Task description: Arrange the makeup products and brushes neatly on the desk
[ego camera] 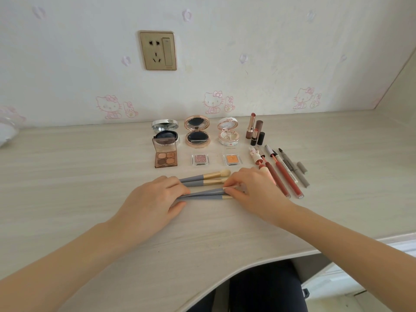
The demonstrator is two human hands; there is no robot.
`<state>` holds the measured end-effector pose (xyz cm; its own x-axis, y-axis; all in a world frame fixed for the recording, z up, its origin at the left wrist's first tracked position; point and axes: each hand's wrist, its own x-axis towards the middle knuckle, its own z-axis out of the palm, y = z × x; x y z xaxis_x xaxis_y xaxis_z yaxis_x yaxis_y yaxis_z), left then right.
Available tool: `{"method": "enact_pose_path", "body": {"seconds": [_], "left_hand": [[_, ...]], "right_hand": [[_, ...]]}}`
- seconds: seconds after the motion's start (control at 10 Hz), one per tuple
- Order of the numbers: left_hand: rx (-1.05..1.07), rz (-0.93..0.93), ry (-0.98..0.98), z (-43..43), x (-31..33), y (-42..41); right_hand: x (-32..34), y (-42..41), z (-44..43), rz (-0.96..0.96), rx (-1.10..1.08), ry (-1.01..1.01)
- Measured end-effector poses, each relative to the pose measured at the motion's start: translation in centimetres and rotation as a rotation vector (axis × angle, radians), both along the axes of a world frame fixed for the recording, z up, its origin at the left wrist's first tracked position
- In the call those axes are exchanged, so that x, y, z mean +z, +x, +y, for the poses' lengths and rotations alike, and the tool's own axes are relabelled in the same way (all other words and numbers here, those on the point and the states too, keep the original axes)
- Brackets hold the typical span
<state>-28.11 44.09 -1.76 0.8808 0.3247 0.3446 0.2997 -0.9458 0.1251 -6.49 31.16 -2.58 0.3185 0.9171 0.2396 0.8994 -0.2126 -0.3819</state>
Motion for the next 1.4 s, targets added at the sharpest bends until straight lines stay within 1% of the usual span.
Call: {"method": "enact_pose_path", "body": {"seconds": [0.1, 0.3, 0.4, 0.5, 0.7, 1.1, 1.2, 1.4], "left_hand": [[-0.034, 0.004, 0.047, -0.2, 0.1, 0.0], [-0.065, -0.041, 0.071, -0.3, 0.0, -0.1], [-0.091, -0.055, 0.074, -0.2, -0.3, -0.2], [-0.084, -0.063, 0.076, 0.0, -0.6, -0.2], [-0.085, -0.076, 0.087, 0.4, -0.8, -0.2], [-0.002, -0.102, 0.087, 0.9, -1.2, -0.7], [0.027, -0.098, 0.073, 0.5, -1.4, -1.0], [0.079, -0.149, 0.041, -1.0, -1.5, -1.4]], "right_hand": [[0.0, 0.0, 0.0, -0.027, -0.008, -0.003], [0.1, -0.3, -0.5, -0.067, 0.017, 0.022], [0.0, -0.5, -1.0, -0.09, 0.063, 0.087], [-0.1, -0.9, -1.6, -0.104, 0.126, 0.076], [0.1, -1.1, -1.3, -0.158, 0.149, 0.062], [0.2, -1.4, -1.6, -0.14, 0.171, 0.127], [0.2, -1.1, -2.6, -0.139, 0.127, 0.162], [0.5, 0.2, -5.9, -0.157, 0.015, 0.242]]}}
